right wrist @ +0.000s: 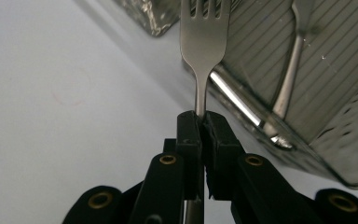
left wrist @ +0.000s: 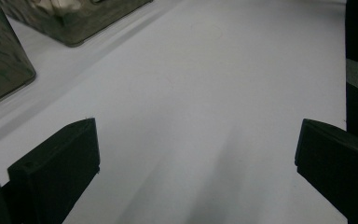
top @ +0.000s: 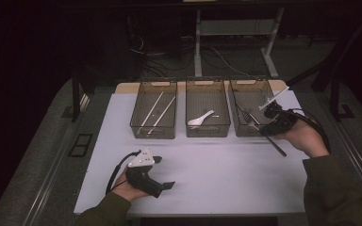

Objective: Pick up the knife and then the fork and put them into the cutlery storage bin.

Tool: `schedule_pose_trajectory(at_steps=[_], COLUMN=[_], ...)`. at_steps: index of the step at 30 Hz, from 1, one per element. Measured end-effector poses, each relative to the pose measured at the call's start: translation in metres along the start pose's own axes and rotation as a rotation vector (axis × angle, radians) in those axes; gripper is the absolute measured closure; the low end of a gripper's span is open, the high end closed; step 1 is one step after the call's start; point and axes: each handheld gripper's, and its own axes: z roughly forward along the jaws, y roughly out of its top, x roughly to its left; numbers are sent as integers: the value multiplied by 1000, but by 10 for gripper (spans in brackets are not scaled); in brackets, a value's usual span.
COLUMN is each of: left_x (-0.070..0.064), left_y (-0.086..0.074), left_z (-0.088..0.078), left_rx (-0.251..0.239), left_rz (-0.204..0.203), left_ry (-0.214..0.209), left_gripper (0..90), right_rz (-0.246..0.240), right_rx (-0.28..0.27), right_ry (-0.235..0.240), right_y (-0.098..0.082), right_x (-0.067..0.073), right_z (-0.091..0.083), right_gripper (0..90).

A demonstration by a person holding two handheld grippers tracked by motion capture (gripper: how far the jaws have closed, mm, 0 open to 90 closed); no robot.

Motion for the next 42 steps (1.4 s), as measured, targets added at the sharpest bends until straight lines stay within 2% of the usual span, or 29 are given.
schedule_pose_trajectory(at_steps=[6,13,20,31,38,42], left_x=[0,0,0,0,0,-1], left_y=[0,0,0,0,0,0], left_z=[0,0,0,0,0,0], left_rx=[-2,-1,-2,-11,-15,-22], left_rz=[-3,-1,0,-6,-8,-12], left_ry=[1,0,-1,-7,-12,-13], left_gripper=[0,0,0,0,0,0], right_rz=[23,36,90,196,223,232], right_rx=[-23,-32,-51,-67,-84,-79], right_ry=[-3,-38,-69,-93,-105,-88], right_y=[11,31,53,76,80,79], right_x=[-13,-33,-55,-87,-95,-96], right_z=[-7,-14,-16,7,23,32], right_gripper=[848,848,848,848,848,848])
